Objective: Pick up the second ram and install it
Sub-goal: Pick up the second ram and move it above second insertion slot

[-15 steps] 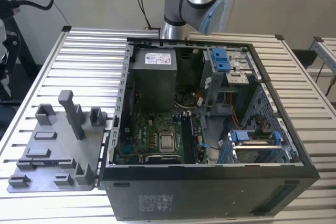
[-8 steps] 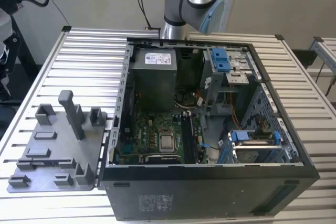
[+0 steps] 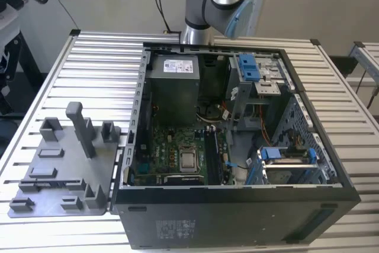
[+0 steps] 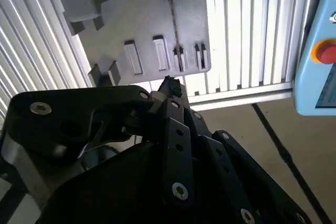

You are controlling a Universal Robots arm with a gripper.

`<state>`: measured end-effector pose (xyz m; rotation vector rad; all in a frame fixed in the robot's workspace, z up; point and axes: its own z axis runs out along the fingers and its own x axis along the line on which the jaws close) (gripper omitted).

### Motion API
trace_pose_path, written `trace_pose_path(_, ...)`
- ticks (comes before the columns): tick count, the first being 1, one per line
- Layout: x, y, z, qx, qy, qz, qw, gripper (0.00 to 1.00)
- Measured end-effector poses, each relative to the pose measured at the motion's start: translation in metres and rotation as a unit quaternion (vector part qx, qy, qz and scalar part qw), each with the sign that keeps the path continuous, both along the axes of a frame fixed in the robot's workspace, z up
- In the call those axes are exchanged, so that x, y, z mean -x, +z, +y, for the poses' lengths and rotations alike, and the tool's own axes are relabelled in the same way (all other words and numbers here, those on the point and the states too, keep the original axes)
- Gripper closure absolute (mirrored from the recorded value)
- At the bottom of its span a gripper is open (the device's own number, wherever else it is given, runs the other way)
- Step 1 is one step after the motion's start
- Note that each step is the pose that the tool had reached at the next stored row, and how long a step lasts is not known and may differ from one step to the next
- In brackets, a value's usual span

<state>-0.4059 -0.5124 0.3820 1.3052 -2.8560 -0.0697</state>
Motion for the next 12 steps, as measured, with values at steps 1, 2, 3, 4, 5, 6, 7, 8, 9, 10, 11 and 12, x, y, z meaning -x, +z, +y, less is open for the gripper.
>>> trace_pose_path(1,0.0,0.0,0.0,0.0001,0.008,0.0,1.0,0.89)
trace_pose_path(2,0.0,0.0,0.0,0.0001,0.017,0.0,0.9999,0.89)
trace_pose_path(3,0.0,0.0,0.0,0.0003,0.026,0.0,0.9997,0.89)
trace_pose_path(4,0.0,0.0,0.0,0.0003,0.034,0.0,0.9994,0.89)
trace_pose_path(5,0.0,0.0,0.0,0.0004,0.043,0.0,0.9991,0.89)
trace_pose_path(6,0.0,0.0,0.0,0.0005,0.051,0.0,0.9987,0.89)
trace_pose_path(7,0.0,0.0,0.0,0.0006,0.059,0.0,0.9983,0.89)
trace_pose_path(8,0.0,0.0,0.0,0.0007,0.066,0.0,0.9978,0.89)
trace_pose_path(9,0.0,0.0,0.0,0.0007,0.074,-0.0001,0.9973,0.89)
trace_pose_path(10,0.0,0.0,0.0,0.0008,0.081,-0.0002,0.9967,0.89)
trace_pose_path(11,0.0,0.0,0.0,0.0009,0.089,-0.0005,0.996,0.89)
trace_pose_path(12,-0.0001,0.0,-0.0001,0.001,0.097,-0.001,0.9953,0.89)
